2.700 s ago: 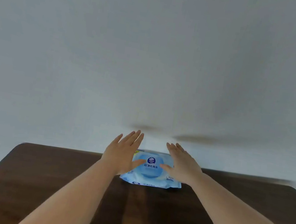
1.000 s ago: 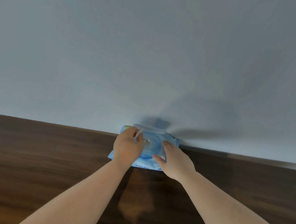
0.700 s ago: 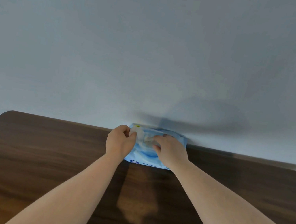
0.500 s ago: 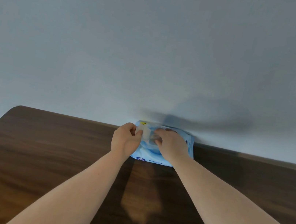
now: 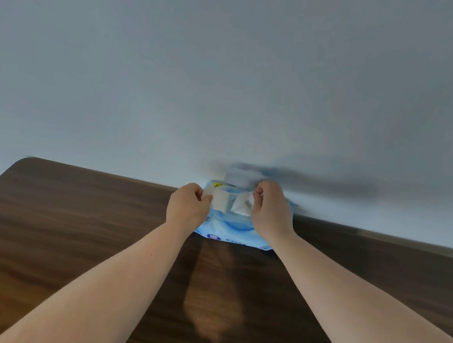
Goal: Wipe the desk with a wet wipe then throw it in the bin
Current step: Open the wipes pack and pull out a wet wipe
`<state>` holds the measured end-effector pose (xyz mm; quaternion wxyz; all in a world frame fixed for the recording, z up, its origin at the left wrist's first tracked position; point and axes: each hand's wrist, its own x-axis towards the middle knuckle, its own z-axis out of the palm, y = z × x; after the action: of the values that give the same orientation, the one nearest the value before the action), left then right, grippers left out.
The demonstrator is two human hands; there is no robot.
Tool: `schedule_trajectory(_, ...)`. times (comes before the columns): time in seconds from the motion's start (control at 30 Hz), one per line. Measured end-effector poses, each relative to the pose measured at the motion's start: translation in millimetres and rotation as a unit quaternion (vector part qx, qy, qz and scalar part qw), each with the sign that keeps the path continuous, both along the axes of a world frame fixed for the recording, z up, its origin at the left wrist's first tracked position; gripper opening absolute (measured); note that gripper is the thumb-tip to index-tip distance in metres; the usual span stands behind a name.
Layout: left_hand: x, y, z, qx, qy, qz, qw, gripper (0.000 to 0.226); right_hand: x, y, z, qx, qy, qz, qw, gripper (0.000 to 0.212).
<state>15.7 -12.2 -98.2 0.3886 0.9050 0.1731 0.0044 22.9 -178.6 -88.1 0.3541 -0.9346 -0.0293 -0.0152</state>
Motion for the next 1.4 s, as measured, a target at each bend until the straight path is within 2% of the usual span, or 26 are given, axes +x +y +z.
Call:
schedule_trajectory(0.13, -4, -7, 6, 0.005, 0.010, -0.017, 1.000, 0.019, -8, -17, 21, 0.137, 0.058, -0.062, 0.987, 0.007)
schedule_trajectory(0.27, -10, -21, 20, -0.027, -0.043, -0.050, 0.997, 0.036, -12, -31, 44, 0.165, 0.062, -0.097, 0.980, 0.010)
schedule_trajectory(0.37, -16, -35, 37, -0.040, -0.108, -0.074, 0.991, 0.021, -17, -36, 57, 0.185, 0.058, -0.100, 0.976, 0.016)
schedule_trajectory(0.43, -20, -43, 45, -0.054, -0.121, -0.088, 0.987, 0.015, -20, -38, 62, 0.201, 0.066, -0.093, 0.973, 0.021)
schedule_trajectory(0.5, -25, -49, 53, -0.146, -0.059, -0.115, 0.981, 0.021, -24, -39, 65, 0.222, 0.075, -0.068, 0.970, 0.021)
schedule_trajectory(0.57, -32, -51, 60, -0.259, 0.034, -0.160, 0.952, 0.038, -29, -38, 66, 0.242, 0.090, -0.030, 0.966, 0.015)
schedule_trajectory(0.63, -39, -51, 63, -0.271, 0.054, -0.196, 0.941, 0.044, -36, -36, 70, 0.228, 0.109, 0.012, 0.967, 0.012)
schedule_trajectory(0.73, -46, -46, 62, -0.198, 0.010, -0.183, 0.963, 0.025, -43, -34, 74, 0.136, 0.100, 0.050, 0.984, 0.021)
schedule_trajectory(0.87, -50, -35, 60, -0.138, -0.010, -0.159, 0.978, 0.019, -49, -28, 74, 0.044, 0.083, 0.070, 0.993, 0.019)
schedule_trajectory(0.93, -52, -28, 65, -0.111, -0.034, -0.138, 0.984, 0.018, -49, -27, 75, -0.034, 0.058, 0.080, 0.995, 0.023)
schedule_trajectory(1.03, -55, -6, 72, -0.013, -0.072, -0.116, 0.991, 0.016, -51, -26, 77, -0.183, -0.048, 0.080, 0.979, 0.018)
schedule_trajectory(1.13, -62, 20, 72, 0.072, -0.072, -0.145, 0.984, 0.016, -64, -17, 81, -0.266, -0.093, 0.155, 0.947, 0.011)
schedule_trajectory(1.23, -76, 40, 67, 0.114, -0.027, -0.181, 0.976, 0.016, -78, -1, 72, -0.291, -0.035, 0.273, 0.916, 0.015)
schedule_trajectory(1.3, -87, 52, 60, 0.143, 0.018, -0.218, 0.965, 0.019, -84, 10, 59, -0.266, 0.068, 0.335, 0.901, 0.027)
schedule_trajectory(1.37, -100, 66, 50, 0.179, 0.079, -0.264, 0.944, 0.029, -90, 24, 45, -0.185, 0.172, 0.328, 0.910, 0.033)
schedule_trajectory(1.4, -106, 74, 42, 0.198, 0.113, -0.285, 0.931, 0.035, -92, 29, 36, -0.155, 0.179, 0.308, 0.922, 0.033)
